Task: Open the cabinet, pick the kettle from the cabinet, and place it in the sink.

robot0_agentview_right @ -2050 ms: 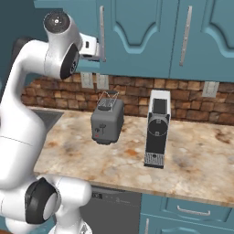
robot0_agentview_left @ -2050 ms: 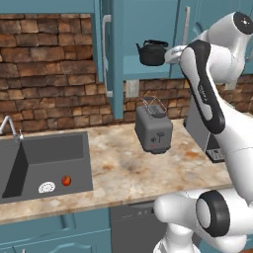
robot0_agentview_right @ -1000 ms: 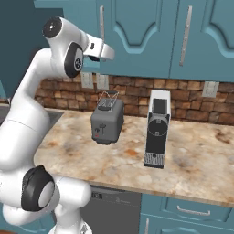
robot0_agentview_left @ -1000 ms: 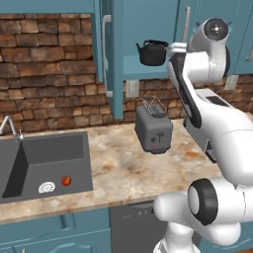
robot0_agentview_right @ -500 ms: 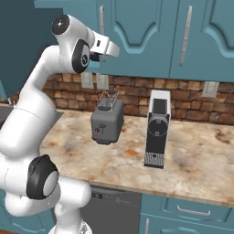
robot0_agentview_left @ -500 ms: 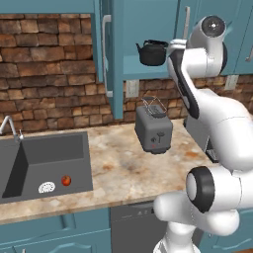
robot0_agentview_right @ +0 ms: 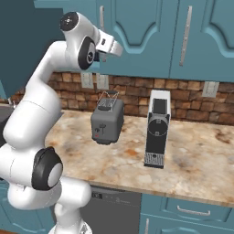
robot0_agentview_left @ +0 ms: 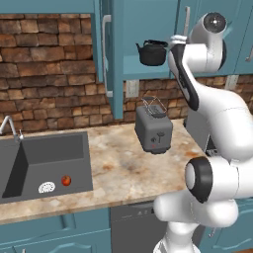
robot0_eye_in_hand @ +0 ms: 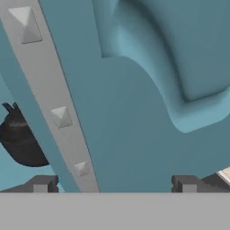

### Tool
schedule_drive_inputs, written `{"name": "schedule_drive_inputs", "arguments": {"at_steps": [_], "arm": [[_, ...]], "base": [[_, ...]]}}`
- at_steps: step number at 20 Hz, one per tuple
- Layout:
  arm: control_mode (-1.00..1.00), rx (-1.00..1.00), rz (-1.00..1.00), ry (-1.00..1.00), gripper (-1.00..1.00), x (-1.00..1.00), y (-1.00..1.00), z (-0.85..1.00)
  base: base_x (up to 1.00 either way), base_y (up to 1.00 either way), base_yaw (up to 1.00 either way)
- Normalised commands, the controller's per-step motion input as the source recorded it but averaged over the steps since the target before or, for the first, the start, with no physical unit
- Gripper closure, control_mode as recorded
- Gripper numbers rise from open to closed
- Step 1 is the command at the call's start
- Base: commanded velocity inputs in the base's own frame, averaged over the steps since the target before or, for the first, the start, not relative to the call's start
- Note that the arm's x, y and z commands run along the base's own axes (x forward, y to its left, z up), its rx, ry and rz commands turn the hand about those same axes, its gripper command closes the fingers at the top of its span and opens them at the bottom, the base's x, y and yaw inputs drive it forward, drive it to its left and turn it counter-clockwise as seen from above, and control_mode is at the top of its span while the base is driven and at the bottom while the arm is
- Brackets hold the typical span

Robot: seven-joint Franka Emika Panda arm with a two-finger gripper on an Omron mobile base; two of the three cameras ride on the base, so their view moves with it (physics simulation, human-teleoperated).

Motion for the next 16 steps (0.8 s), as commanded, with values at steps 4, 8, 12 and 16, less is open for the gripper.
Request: {"name": "schedule_drive_inputs", "arguments": {"at_steps": [4, 8, 12, 16], "arm": [[-1.0, 0.02, 0.0, 0.0, -1.0, 0.22, 0.0, 0.02], [-1.0, 0.02, 0.0, -0.02, -1.0, 0.18, 0.0, 0.03], [-1.0, 0.01, 0.01, -0.03, -1.0, 0.17, 0.02, 0.02], [-1.0, 0.02, 0.02, -0.03, -1.0, 0.14, 0.06, 0.02]], "base": [[0.0, 0.0, 0.0], [0.0, 0.0, 0.0], [0.0, 0.0, 0.0], [0.0, 0.0, 0.0]]}}
